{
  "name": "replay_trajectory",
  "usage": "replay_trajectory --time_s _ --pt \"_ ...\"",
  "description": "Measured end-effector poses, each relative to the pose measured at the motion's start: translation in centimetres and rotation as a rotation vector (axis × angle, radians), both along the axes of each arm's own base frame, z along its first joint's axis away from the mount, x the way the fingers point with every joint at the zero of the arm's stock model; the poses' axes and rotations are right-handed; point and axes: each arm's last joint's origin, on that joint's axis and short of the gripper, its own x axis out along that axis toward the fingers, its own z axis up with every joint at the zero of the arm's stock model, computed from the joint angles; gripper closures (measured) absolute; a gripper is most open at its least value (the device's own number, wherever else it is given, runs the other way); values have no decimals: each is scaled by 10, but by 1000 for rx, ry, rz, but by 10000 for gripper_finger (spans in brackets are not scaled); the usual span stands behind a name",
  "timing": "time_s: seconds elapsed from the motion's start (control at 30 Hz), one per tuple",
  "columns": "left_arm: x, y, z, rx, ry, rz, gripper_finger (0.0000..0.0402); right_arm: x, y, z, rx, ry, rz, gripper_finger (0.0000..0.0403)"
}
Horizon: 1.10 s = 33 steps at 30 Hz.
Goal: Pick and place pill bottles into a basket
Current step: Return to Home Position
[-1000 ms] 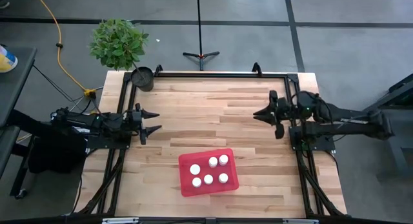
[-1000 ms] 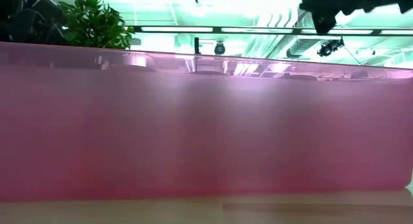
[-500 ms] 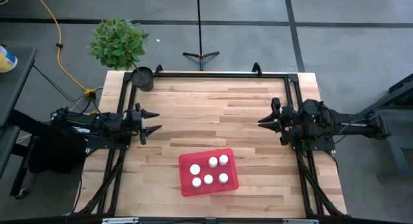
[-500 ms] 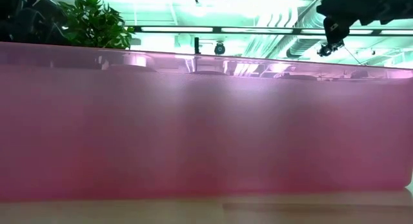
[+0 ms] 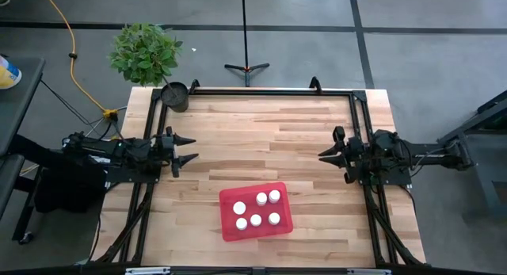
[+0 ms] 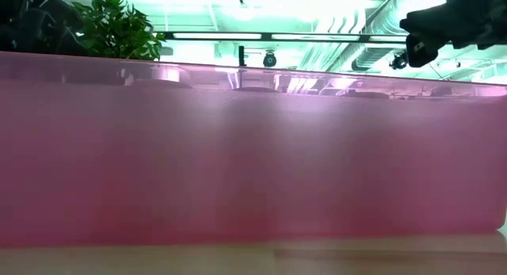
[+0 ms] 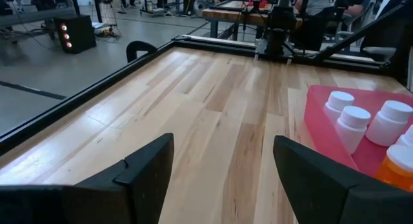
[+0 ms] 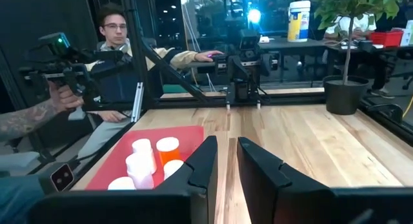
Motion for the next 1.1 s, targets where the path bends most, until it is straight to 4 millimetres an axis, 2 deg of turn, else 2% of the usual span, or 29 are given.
replay_trajectory --time_s 0.2,0.73,0.97,1.1 --pt "0 0 1 0 -15 -1 103 -5 0 -10 8 -48 -2 352" --pt "1 0 4 10 -32 -4 103 -15 1 -9 -15 -97 39 355" --pt "4 -1 -1 15 -72 -23 103 -13 2 -31 9 -124 48 354" --pt "5 -4 1 18 -81 -109 103 -13 2 -38 27 -106 50 357"
